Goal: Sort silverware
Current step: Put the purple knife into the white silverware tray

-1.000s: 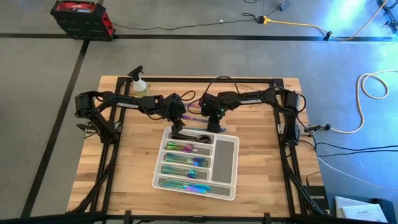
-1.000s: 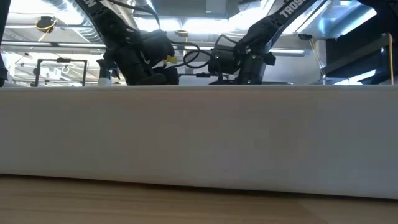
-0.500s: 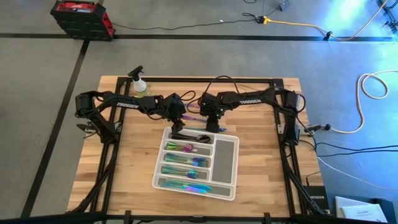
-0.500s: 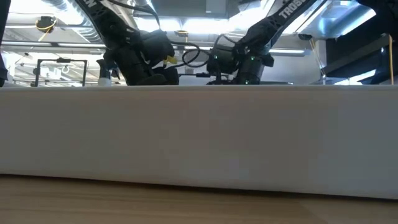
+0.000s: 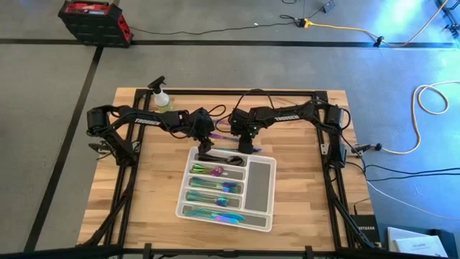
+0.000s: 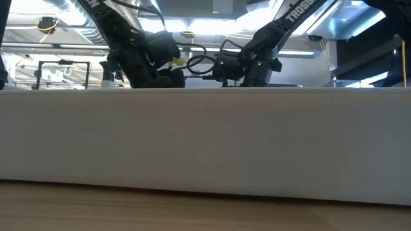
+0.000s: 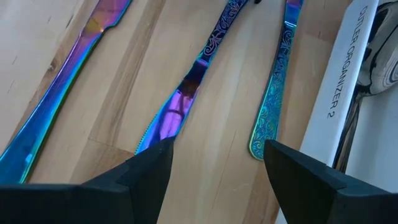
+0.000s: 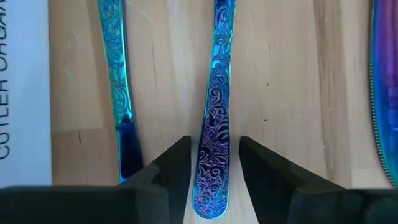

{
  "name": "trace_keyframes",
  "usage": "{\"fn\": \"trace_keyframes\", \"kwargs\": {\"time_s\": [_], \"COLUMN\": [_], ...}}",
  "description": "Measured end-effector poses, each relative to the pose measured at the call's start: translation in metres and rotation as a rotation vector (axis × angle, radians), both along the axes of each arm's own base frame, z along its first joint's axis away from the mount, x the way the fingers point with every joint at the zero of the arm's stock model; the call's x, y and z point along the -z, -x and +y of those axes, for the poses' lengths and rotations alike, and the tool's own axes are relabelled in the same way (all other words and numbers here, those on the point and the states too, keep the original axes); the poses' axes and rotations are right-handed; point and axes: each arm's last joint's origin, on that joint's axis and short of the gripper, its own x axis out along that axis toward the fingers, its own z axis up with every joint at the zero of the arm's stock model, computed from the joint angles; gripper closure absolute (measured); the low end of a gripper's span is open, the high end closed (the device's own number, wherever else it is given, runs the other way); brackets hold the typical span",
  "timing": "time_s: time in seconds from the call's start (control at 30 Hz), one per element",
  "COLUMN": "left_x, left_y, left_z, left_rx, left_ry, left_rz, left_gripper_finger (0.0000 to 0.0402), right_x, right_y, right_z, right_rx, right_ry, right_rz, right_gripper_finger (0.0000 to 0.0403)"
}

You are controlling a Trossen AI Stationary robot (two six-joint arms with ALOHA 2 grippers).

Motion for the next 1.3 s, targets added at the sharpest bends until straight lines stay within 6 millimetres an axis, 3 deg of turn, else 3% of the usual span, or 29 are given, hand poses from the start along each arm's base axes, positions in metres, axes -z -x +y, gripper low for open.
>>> {"fn": "trace_keyframes", "kwargs": {"time_s": [0.3, 0.93, 1.1, 1.3], "left_x": [0.0, 0.0, 0.0, 0.0], "left_y": [0.0, 0.0, 0.0, 0.0], "left_z": [0.0, 0.0, 0.0, 0.0], "left_rx": [0.0, 0.001, 0.001, 0.001], "left_ry": [0.0, 0.0, 0.0, 0.0], "left_rz": [0.0, 0.0, -0.001, -0.001], "left_gripper_finger": [0.0163, 0.0163, 0.0163, 0.0163], "right_x": [-0.001, -0.037, -0.035, -0.01], "right_y": [0.001, 0.01, 0.005, 0.0], "right_z": [0.0, 0.002, 0.002, 0.001], "right_rx": [0.002, 0.011, -0.014, -0.015], "right_ry": [0.003, 0.023, -0.007, -0.028], "right_rz": [0.003, -0.053, -0.104, -0.05], "right_gripper_finger": [0.0352, 0.0401, 0.0382, 0.031]}}
